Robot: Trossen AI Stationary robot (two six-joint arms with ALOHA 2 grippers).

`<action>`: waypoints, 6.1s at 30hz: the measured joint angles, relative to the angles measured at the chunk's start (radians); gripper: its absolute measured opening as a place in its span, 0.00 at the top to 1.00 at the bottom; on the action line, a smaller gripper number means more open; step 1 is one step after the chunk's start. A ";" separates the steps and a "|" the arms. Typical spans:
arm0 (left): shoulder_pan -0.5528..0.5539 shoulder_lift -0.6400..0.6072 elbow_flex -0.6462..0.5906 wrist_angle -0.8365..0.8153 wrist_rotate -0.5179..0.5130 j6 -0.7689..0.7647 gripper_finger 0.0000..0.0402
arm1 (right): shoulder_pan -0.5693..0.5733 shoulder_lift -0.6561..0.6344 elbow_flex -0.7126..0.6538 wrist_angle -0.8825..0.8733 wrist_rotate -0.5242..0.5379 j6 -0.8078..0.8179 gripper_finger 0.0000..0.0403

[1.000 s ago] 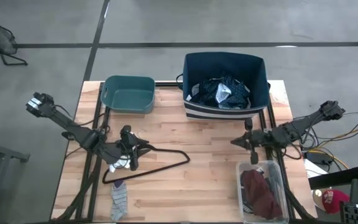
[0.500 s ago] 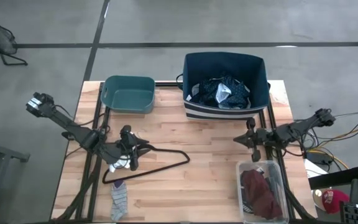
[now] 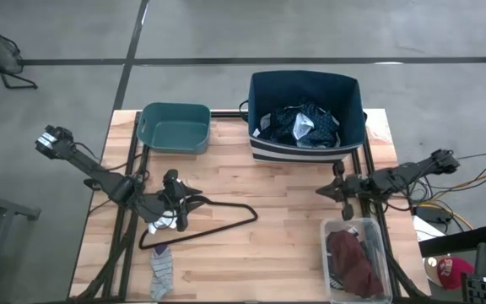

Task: Pick & Place Cloths
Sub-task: Put the white sock into the light blue bin

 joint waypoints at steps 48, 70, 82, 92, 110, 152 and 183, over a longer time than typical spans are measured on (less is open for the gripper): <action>0.000 0.066 0.000 0.033 -0.008 -0.016 0.57 | -0.002 0.061 0.022 -0.020 0.428 -0.149 0.98; 0.000 0.069 0.000 0.037 0.011 -0.015 0.57 | -0.002 0.102 0.012 0.005 0.270 0.011 0.98; 0.000 0.064 0.000 0.008 0.099 -0.044 0.57 | -0.002 0.105 0.012 0.002 0.270 0.011 0.98; 0.004 0.061 0.010 -0.377 0.078 -0.390 0.57 | -0.002 0.105 0.012 0.002 0.270 0.010 0.98; 0.080 0.077 0.005 -0.723 0.149 -0.699 0.57 | -0.002 0.105 0.012 0.002 0.270 0.009 0.98; 0.132 0.098 0.053 -0.526 0.180 -0.456 0.98 | -0.002 0.105 0.012 0.002 0.270 0.009 0.98; 0.456 0.095 0.577 -0.568 -0.422 0.347 0.99 | -0.002 0.105 0.012 0.002 0.271 0.009 0.98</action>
